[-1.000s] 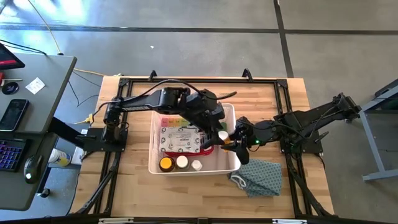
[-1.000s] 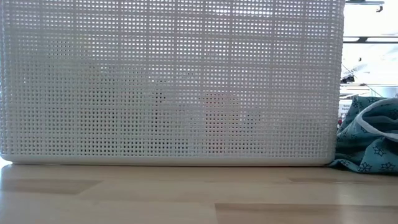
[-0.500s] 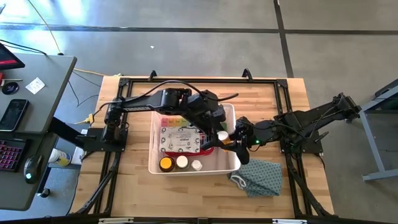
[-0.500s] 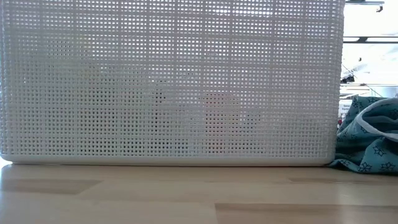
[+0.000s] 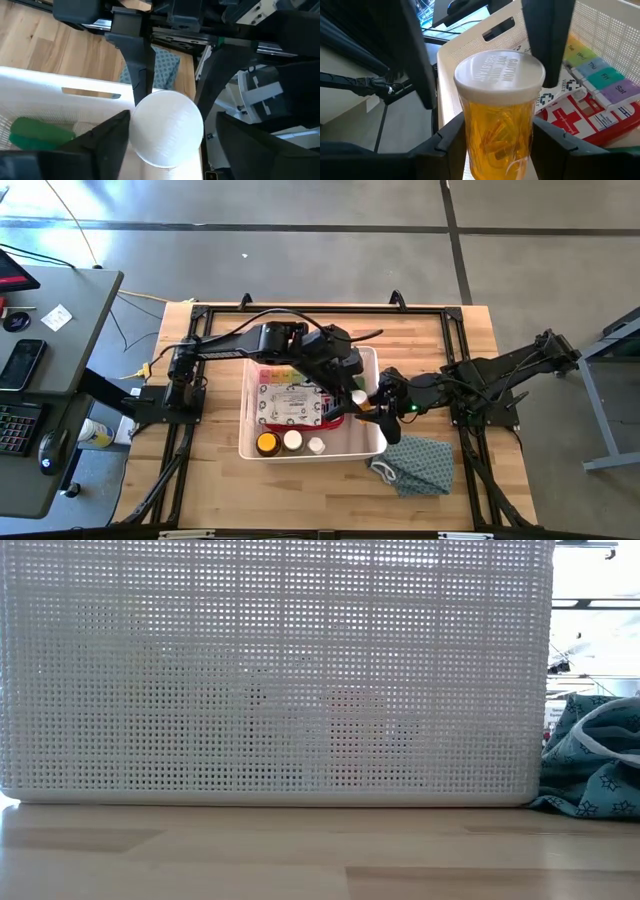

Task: Pick & place medical supplies in basket/bin
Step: Put the orange pill bottle into the white container

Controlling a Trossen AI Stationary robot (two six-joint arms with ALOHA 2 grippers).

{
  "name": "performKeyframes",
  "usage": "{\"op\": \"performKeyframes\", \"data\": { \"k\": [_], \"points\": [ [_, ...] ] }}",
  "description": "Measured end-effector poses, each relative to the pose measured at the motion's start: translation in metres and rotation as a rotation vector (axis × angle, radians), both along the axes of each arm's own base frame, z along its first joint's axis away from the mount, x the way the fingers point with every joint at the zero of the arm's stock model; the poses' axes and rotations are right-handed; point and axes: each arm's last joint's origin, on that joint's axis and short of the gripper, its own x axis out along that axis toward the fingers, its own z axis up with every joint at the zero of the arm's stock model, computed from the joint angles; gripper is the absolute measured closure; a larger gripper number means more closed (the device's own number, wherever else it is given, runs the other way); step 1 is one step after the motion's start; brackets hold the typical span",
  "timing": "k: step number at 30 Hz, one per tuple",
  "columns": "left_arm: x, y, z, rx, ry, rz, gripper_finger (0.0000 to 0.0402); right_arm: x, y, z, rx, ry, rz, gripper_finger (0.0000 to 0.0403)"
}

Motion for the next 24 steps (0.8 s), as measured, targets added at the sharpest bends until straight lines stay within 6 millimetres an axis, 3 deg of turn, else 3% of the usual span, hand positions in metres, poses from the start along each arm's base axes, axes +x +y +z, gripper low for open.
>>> {"op": "performKeyframes", "data": {
  "k": [5,9,12,19,24],
  "points": [
    [-0.0005,0.0,-0.0006,-0.004,0.009,-0.002,0.0134,0.0001,0.0002,0.0003,0.011,-0.002,0.0,0.0235],
    [-0.0013,-0.0005,-0.0013,-0.016,0.021,-0.015,0.0156,0.0003,0.0004,0.0009,0.015,-0.008,-0.001,0.0235],
    [-0.0025,-0.0028,-0.0013,-0.016,0.029,-0.018,0.015,0.0008,0.0007,0.0013,0.019,-0.018,0.002,0.0235],
    [-0.003,-0.0086,-0.0019,0.0,0.037,0.013,0.0084,0.0011,0.0004,0.0029,0.019,-0.034,-0.007,0.0235],
    [-0.0028,-0.0082,-0.0016,-0.014,0.038,0.017,0.0085,0.0011,0.0005,0.0028,0.022,-0.032,0.002,0.0234]
  ]
}}
